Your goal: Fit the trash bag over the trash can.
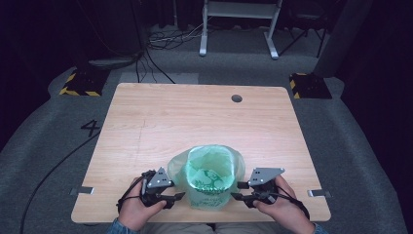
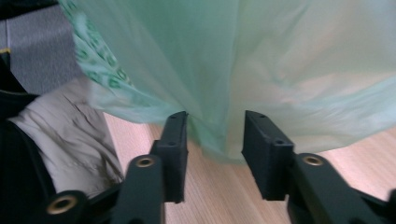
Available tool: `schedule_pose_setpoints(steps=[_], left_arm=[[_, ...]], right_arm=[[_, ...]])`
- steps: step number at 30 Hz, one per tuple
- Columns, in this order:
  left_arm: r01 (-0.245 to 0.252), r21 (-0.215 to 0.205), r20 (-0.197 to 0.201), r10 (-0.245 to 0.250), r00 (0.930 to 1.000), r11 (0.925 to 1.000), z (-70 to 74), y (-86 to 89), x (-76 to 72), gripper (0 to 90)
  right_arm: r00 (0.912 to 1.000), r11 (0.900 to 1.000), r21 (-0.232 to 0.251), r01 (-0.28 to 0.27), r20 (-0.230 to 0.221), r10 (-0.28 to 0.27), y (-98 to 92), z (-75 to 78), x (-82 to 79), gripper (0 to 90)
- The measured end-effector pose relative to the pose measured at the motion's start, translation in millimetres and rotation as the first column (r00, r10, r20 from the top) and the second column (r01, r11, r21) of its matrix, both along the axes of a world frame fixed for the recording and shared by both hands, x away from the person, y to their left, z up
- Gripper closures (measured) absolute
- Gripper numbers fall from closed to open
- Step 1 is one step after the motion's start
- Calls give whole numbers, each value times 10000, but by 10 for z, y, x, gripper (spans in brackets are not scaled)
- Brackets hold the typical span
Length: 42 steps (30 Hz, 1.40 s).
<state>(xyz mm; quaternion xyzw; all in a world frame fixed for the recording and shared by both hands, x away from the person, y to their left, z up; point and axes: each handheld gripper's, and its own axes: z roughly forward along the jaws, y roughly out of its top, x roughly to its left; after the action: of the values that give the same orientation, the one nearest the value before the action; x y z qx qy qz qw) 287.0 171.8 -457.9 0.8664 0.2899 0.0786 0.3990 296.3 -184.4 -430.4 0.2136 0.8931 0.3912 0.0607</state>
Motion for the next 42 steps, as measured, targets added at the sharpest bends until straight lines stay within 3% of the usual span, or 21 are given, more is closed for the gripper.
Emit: schedule_pose_setpoints(steps=[4, 9, 17, 21, 26, 30, 35, 42], left_arm=[[72, 129, -157, -70, 9999, 9999, 47, 102, -31, 347], [-342, 16, 205, 342, 9992, 9994, 90, 232, -57, 328], [-791, -152, 390, 797, 9961, 9967, 100, 395, -79, 288], [-934, -147, 338, 938, 9950, 9955, 54, 439, -60, 288], [-1479, 89, 395, 1475, 9883, 9890, 8, 523, -26, 296], [-1989, 145, 641, 1976, 9782, 9799, -12, 592, -7, 298], [-2192, 42, 672, 2184, 9735, 9757, -20, 629, 1, 301], [-2074, -180, 1000, 2081, 9730, 9781, 18, 605, -12, 300]], right_arm=[[9994, 9997, 193, 122, 325, -128, -84, 133, -40, 490], [9973, 9988, 418, 245, 684, -274, -173, 315, -68, 473], [9935, 9977, 649, 196, 1109, -267, -220, 617, 45, 626], [9900, 9968, 805, -21, 1406, -93, -141, 776, 109, 651], [9869, 9959, 842, -325, 1604, 187, 11, 906, 180, 672], [9872, 9955, 779, -536, 1538, 412, 140, 939, 256, 686], [9869, 9945, 597, -865, 1417, 773, 345, 922, 350, 703], [9834, 9886, 158, -1499, 1061, 1475, 683, 803, 442, 717]])
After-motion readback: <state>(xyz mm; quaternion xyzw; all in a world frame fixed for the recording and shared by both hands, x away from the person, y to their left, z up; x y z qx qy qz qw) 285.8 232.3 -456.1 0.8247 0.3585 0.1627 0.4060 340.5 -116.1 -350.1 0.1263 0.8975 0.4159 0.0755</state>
